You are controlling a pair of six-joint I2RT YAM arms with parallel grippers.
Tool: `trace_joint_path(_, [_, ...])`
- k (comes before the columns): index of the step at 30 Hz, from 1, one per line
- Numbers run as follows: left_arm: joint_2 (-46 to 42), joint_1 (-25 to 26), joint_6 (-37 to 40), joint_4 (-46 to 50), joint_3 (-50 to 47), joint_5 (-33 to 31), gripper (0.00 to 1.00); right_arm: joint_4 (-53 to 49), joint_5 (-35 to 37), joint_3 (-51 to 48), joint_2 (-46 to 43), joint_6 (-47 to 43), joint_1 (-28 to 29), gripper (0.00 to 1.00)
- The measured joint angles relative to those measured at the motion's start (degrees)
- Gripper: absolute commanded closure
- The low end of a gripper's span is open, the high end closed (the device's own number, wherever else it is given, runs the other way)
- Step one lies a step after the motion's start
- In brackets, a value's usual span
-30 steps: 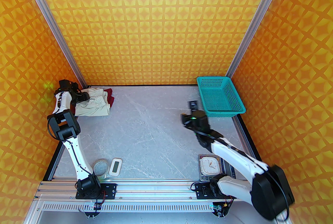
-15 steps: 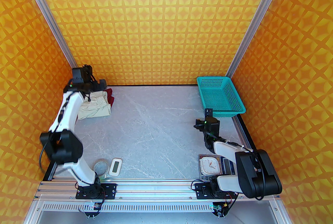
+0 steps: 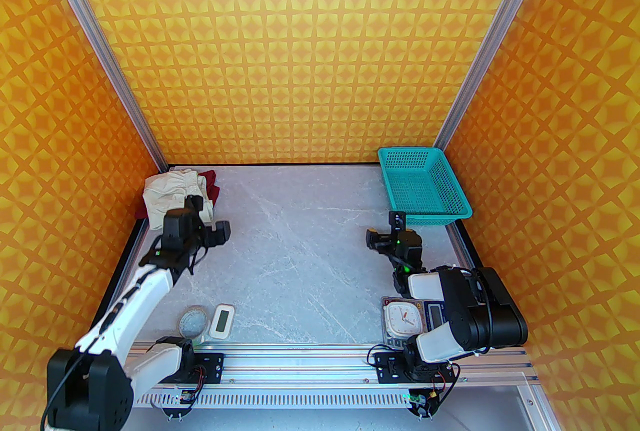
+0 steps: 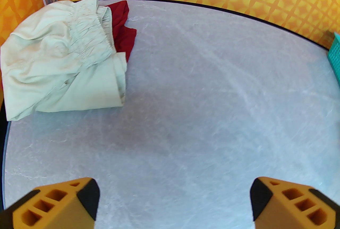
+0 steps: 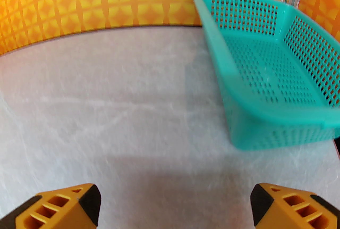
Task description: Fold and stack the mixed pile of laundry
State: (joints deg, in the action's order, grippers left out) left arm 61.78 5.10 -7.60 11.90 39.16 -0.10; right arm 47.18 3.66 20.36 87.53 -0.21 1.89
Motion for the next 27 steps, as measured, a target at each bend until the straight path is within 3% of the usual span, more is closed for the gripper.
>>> trace_joint_path(4, [0.83,0.0,4.83,-11.98,-6.67,-1.36,0.01,0.44,0.0,0.04,-0.24,0.17,0.0,0.01])
trace_joint_path(9, [10.75,-0.2,9.68,-34.16,-16.98,-1.44,0.01,0.48,0.0,0.04,-0.24,0.17,0.0,0.02])
trace_joint_path(14, [16.92,-1.03,12.76,-44.52,-18.47,-1.25,0.01,0.48,0.0,0.04,-0.24,0.17,0.0,0.02])
trace_joint_path(20, [25.09,-5.81,12.59,-65.29,-22.01,-0.44,0.01,0.5,0.0,0.07,-0.24,0.17,0.0,0.01])
trace_joint_path(27, [27.06,-8.31,10.43,-63.67,-18.34,0.79,0.01,0.26,0.0,0.94,-0.24,0.17,0.02,0.02])
